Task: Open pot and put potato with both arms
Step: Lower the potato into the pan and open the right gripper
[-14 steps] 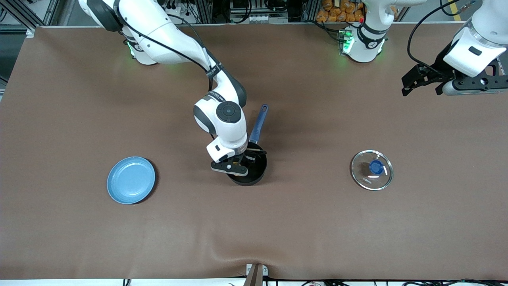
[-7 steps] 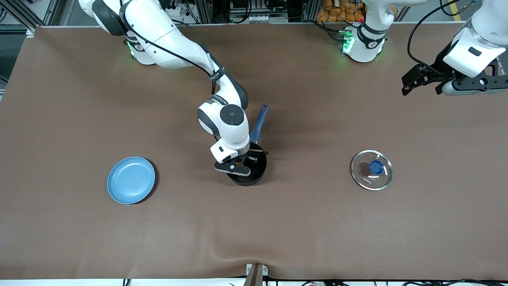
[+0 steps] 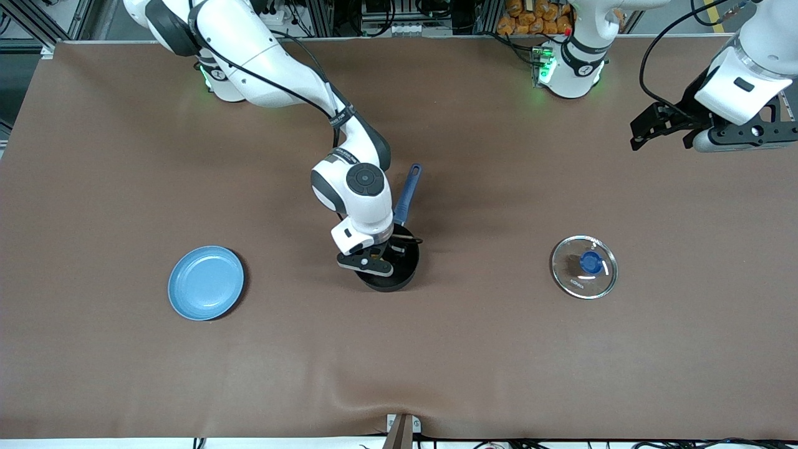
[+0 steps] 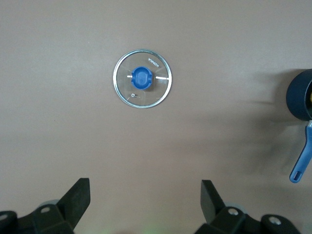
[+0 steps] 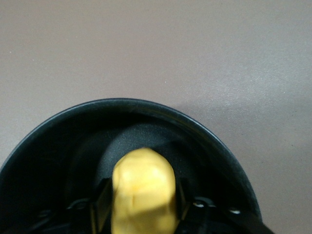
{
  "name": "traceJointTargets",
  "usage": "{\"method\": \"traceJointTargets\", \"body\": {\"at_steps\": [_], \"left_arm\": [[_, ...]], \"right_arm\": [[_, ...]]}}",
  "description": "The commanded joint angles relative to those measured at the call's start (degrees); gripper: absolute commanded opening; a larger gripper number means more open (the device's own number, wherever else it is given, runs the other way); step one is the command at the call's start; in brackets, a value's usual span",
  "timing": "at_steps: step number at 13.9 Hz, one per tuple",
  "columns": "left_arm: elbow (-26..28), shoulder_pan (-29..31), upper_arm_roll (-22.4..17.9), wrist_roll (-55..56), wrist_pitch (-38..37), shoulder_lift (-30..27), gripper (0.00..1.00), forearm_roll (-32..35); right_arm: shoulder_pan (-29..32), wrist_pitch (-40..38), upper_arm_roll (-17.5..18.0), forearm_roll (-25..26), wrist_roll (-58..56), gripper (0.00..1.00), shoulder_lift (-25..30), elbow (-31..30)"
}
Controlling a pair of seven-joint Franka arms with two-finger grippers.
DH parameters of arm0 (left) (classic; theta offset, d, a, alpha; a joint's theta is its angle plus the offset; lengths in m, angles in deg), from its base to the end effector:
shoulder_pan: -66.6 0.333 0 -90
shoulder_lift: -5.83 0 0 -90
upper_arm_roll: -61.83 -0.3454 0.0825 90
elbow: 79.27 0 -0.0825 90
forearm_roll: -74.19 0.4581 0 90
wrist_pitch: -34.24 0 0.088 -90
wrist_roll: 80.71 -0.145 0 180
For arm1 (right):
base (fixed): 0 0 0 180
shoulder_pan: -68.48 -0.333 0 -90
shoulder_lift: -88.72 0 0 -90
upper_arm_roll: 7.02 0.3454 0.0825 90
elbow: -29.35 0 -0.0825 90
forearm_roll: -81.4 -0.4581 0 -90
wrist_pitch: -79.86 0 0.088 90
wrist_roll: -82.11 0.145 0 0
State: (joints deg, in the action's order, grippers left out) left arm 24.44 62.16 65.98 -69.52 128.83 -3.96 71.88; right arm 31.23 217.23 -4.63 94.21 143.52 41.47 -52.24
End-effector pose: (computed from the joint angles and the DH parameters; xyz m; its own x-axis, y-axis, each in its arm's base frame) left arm 0.5674 -0.0940 0.5942 0.9988 0.0494 0.0056 0.0492 -0.9983 0.0296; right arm 0.6453 0.5177 0.1544 0.9514 -0.2406 0.1921 -0.2345 -0.9706 -0.0541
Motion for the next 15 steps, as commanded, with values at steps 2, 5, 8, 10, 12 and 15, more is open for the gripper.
{"method": "traceJointTargets", "body": {"at_steps": [2,5,8,10,12,15], "left_arm": [[-0.1,0.4,-0.1,-0.5,-0.6,-0.1,1.00,-1.0],[-0.2,0.5,-0.1,-0.5,-0.6,-0.1,1.00,-1.1],[-0.2,0.5,-0.3,-0.5,-0.7,-0.1,1.00,-1.1],[0.0,0.6,-0.3,-0.5,-0.7,-0.1,1.00,-1.1],[0.0,0.5,-0.3,-0.5,-0.7,-0.1,1.00,-1.1],[0.1,0.5,-0.3,-0.5,-0.7,-0.1,1.00,-1.1]], "right_arm": [[-0.5,-0.3,-0.4,1.3,2.1,0.97,-0.9,1.5],[0.7,-1.2,-0.3,0.8,1.5,1.00,0.8,2.0],[1.5,-5.0,0.0,0.7,1.5,1.00,4.2,2.3],[2.1,-8.8,0.0,0.6,1.3,1.00,7.5,2.3],[4.3,-14.3,0.2,-0.1,0.6,1.00,12.3,2.3],[7.7,-25.8,0.1,-0.8,-7.1,1.00,20.0,2.3]]}}
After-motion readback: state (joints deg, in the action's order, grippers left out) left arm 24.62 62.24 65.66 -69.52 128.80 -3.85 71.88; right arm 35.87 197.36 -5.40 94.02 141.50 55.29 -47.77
